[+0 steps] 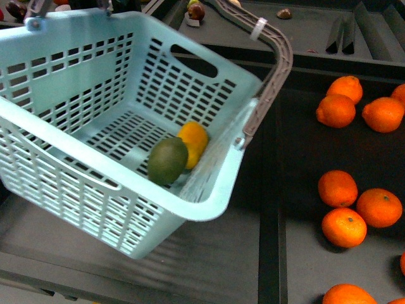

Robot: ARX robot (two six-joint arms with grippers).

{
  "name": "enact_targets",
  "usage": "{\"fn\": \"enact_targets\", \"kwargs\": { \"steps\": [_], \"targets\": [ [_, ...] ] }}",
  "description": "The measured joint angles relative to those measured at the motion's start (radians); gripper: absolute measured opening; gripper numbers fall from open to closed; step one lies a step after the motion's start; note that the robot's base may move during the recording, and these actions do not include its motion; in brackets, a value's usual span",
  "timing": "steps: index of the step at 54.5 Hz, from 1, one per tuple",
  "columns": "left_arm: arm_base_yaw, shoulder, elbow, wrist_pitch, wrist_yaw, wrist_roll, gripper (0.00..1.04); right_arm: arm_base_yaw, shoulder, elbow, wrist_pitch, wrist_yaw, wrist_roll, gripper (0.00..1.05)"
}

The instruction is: Pick mango and avocado into basket

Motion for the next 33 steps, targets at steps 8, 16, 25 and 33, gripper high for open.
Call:
{"fn": "enact_targets", "kwargs": {
  "steps": [8,16,25,33],
  "targets": [
    [0.094,0.001,-0.079,0.156,0.06,-0.019,0.14,0.0,0.0,0.0,0.0,0.0,0.0,0.97],
    [0.156,0.03,-0.132,0.275,0.114,-0.067,0.14,0.0,0.0,0.0,0.0,0.0,0.0,0.97],
    [0.177,0.1,-0.133,0.368,0.18,-0.074,0.14,0.0,0.0,0.0,0.0,0.0,0.0,0.97],
    [0.18,0.147,-0.14,0.414,0.233,-0.068,0.14,0.0,0.0,0.0,0.0,0.0,0.0,0.97]
  ]
}}
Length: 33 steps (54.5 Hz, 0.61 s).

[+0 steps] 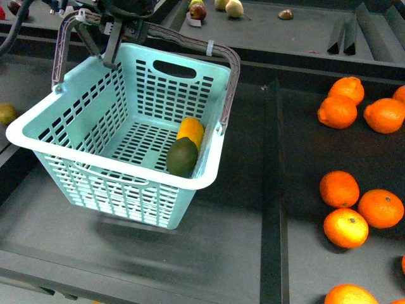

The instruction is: Pick mango and avocado into basket

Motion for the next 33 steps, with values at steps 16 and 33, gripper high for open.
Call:
{"fn": "enact_targets", "kwargs": {
  "steps": [16,33],
  "targets": [
    [0.005,-0.048,-0.155,0.091,0.064,0.008,0.13,0.0,0.0,0.0,0.0,0.0,0.0,0.97],
    [0.012,-0.141,-0.309,0.097,0.037,0.014,0.82,0.0,0.0,0.0,0.0,0.0,0.0,0.97]
  ]
}}
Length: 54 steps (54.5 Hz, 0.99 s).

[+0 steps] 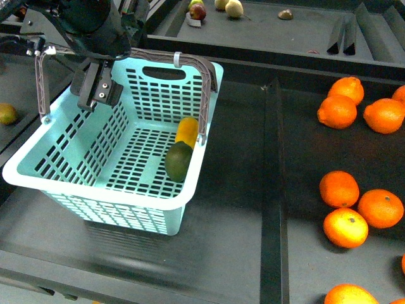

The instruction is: Pick mango and avocado into basket

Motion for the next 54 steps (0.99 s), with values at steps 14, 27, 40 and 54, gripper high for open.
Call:
{"fn": "enact_targets", "kwargs": {
  "steps": [14,27,40,54],
  "targets": [
    [-0.039,-0.2,-0.064,-0.167,-0.14,0.019,0.97,0.0,0.0,0.0,0.0,0.0,0.0,0.97],
    [-0.036,-0.261,-0.155,-0.027,-0.105,0.122,0.92,0.0,0.0,0.0,0.0,0.0,0.0,0.97],
    [0.058,-0.478,-0.762,1.097,0.056,1.259,0.43,0.0,0.0,0.0,0.0,0.0,0.0,0.97],
    [0.137,-0.697,-1.045,1.147,0.135,1.471,0.03,0.0,0.0,0.0,0.0,0.0,0.0,0.97]
  ]
}}
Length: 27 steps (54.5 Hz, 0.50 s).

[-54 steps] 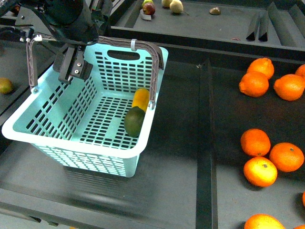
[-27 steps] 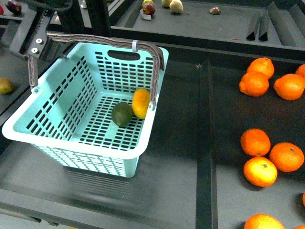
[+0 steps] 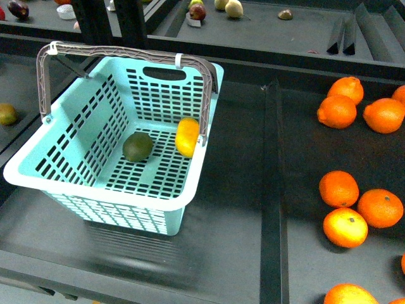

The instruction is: Pick mango and avocado into basket

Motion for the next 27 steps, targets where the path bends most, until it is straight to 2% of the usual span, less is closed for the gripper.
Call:
{"fn": "enact_targets", "kwargs": {
  "steps": [14,18,20,27],
  "targets": [
    [0.055,-0.209,-0.154,-0.044,0.046,0.01,0.03,0.0,0.0,0.0,0.0,0.0,0.0,0.97],
    [0.065,-0.226,-0.203,-0.001,0.061,0.012,0.03,0.0,0.0,0.0,0.0,0.0,0.0,0.97],
    [0.104,-0.255,-0.232,-0.019,0.12,0.015,0.03,0.0,0.0,0.0,0.0,0.0,0.0,0.97],
    [0.139,-0.371,-0.265,-0.096,0.126,0.017,0.03,0.0,0.0,0.0,0.0,0.0,0.0,0.97]
  ]
}}
